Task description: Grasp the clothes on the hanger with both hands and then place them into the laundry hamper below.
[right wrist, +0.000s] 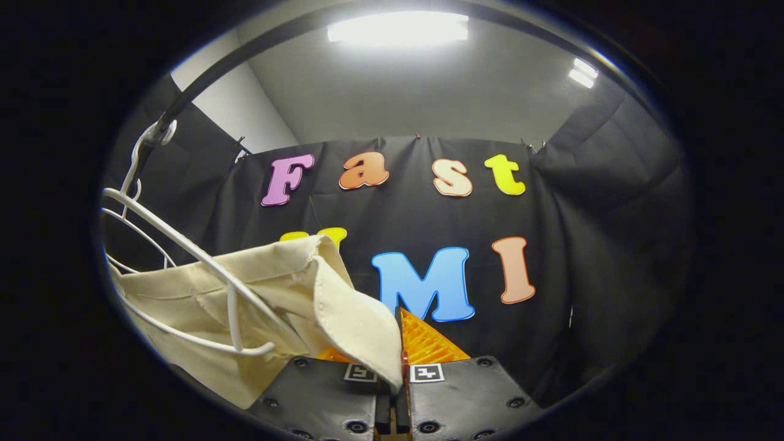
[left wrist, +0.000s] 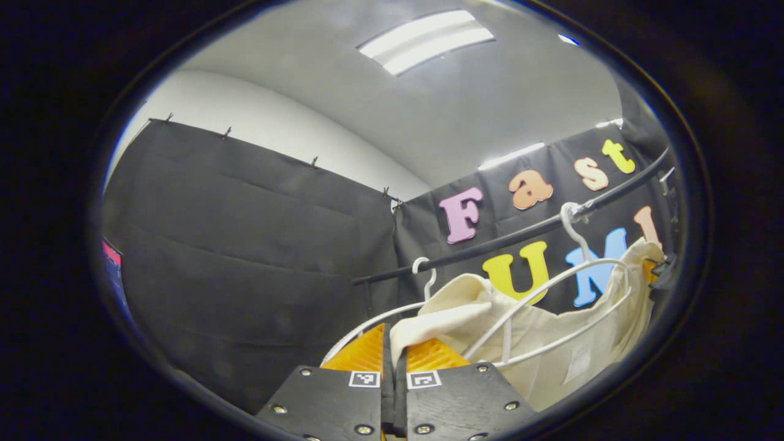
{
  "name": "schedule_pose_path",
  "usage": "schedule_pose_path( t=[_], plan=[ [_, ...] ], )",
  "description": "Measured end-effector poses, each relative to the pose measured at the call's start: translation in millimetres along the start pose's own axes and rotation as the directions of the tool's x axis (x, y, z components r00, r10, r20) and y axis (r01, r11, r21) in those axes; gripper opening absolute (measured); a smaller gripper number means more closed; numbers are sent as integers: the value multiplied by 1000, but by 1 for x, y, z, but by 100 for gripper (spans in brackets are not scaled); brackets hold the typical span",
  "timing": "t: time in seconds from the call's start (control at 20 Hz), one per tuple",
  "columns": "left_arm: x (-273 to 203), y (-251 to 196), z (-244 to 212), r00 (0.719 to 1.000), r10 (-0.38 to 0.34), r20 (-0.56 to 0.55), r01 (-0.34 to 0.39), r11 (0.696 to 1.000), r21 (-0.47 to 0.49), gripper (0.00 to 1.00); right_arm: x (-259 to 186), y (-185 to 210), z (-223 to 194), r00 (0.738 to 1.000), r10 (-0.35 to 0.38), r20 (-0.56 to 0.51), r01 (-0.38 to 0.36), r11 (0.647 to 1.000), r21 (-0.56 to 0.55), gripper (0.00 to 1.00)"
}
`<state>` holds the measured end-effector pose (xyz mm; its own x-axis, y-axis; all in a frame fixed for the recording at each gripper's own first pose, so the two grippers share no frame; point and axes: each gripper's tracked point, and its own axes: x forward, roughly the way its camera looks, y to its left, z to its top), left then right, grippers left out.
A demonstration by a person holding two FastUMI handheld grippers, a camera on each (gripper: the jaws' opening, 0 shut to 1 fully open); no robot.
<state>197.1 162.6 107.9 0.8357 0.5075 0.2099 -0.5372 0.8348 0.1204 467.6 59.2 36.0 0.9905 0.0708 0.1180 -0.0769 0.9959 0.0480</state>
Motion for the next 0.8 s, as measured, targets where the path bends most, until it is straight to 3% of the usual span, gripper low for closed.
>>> schedule_pose_path(
  t=[0.35,0.8],
  plan=[
    [9,-14,-38,996,-46,-82,42,998,-46,2,12,10,-64,983,70,-169,-57,995,82,7],
    [1,-17,-76,989,-61,-133,62,998,-1,1,-21,9,-95,969,96,-229,-86,995,54,7]
  ],
)
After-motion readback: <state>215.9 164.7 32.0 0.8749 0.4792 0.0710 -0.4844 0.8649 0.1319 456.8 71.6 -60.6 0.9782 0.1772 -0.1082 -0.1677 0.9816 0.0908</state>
